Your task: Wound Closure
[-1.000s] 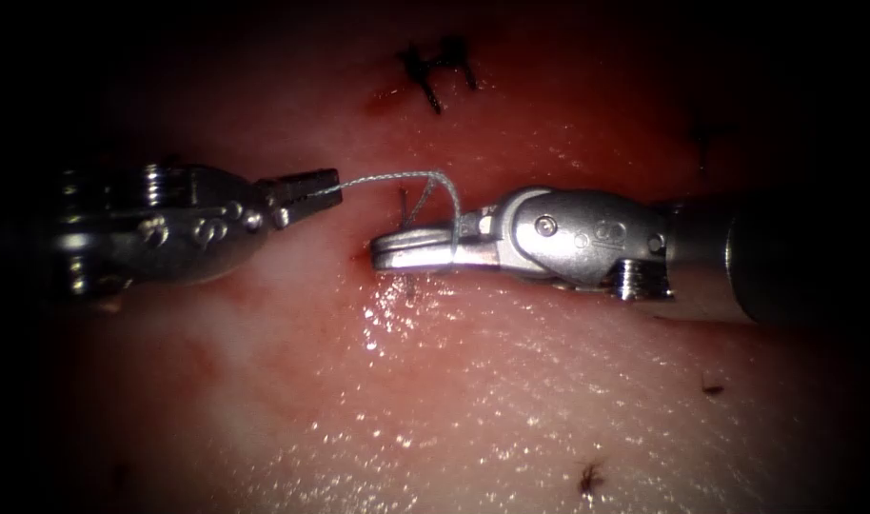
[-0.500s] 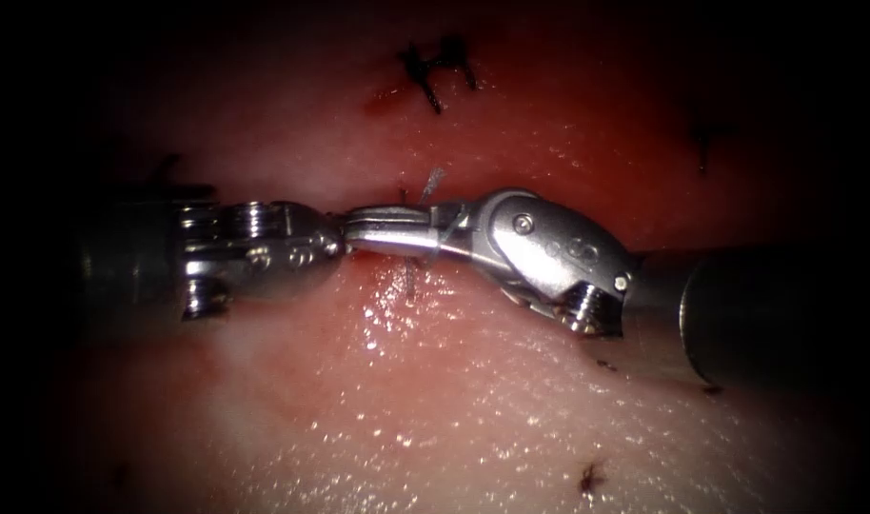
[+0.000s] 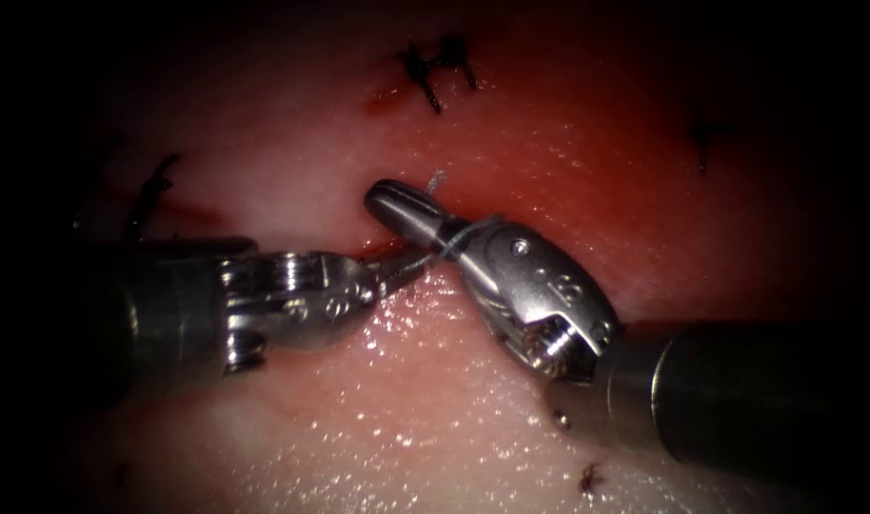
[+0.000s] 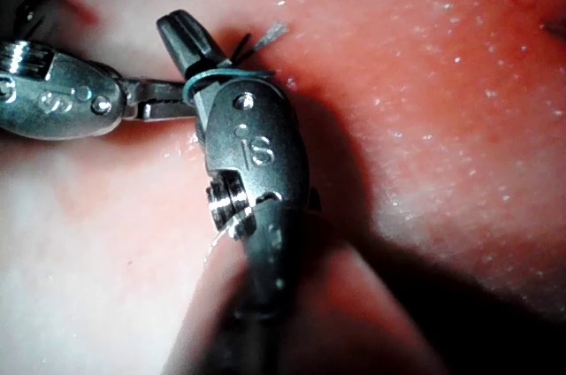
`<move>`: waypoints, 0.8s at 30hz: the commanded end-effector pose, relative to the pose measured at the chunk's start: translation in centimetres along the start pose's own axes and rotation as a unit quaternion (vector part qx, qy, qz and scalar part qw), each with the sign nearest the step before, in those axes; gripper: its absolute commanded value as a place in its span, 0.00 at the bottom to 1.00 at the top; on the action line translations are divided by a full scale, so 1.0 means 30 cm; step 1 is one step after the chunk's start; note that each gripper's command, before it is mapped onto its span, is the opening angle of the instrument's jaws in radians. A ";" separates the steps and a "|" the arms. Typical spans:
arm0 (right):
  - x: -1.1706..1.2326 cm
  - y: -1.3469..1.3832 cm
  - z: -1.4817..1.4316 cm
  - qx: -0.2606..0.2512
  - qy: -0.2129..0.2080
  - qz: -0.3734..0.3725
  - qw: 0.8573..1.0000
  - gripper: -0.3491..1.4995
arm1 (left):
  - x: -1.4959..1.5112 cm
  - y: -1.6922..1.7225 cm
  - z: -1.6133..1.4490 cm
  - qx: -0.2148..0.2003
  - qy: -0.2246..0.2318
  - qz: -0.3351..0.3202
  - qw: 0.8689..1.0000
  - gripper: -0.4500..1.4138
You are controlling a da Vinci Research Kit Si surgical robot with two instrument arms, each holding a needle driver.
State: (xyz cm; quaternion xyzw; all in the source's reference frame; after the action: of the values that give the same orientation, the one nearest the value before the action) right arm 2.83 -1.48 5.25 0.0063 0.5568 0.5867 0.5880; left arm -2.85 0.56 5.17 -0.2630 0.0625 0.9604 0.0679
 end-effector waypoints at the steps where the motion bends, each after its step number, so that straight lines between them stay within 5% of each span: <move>1: -0.0035 -0.0002 0.0002 -0.021 0.001 0.030 0.999 0.14 | 0.001 0.001 0.003 -0.001 -0.001 0.000 1.000 0.00; 3: -0.0054 0.0031 -0.0017 -0.055 0.009 0.110 0.992 0.29 | 0.001 0.001 0.004 0.000 -0.001 -0.001 1.000 0.00; 14: -0.0150 0.0068 -0.0031 -0.102 -0.011 0.227 0.969 0.63 | 0.001 0.001 0.004 0.001 -0.002 -0.001 1.000 0.00; 21: -0.0178 0.0093 -0.0008 -0.119 -0.008 0.264 0.957 0.64 | 0.001 0.004 0.004 -0.001 -0.003 0.002 1.000 0.00; 24: -0.0178 0.0113 0.0011 -0.116 -0.007 0.275 0.954 0.74 | 0.001 0.005 0.004 -0.003 -0.004 0.003 1.000 0.00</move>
State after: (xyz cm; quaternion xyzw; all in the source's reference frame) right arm 2.72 -1.67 5.78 0.0955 0.4581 0.7868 0.4025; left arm -2.90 0.46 5.22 -0.2587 0.0606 0.9619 0.0647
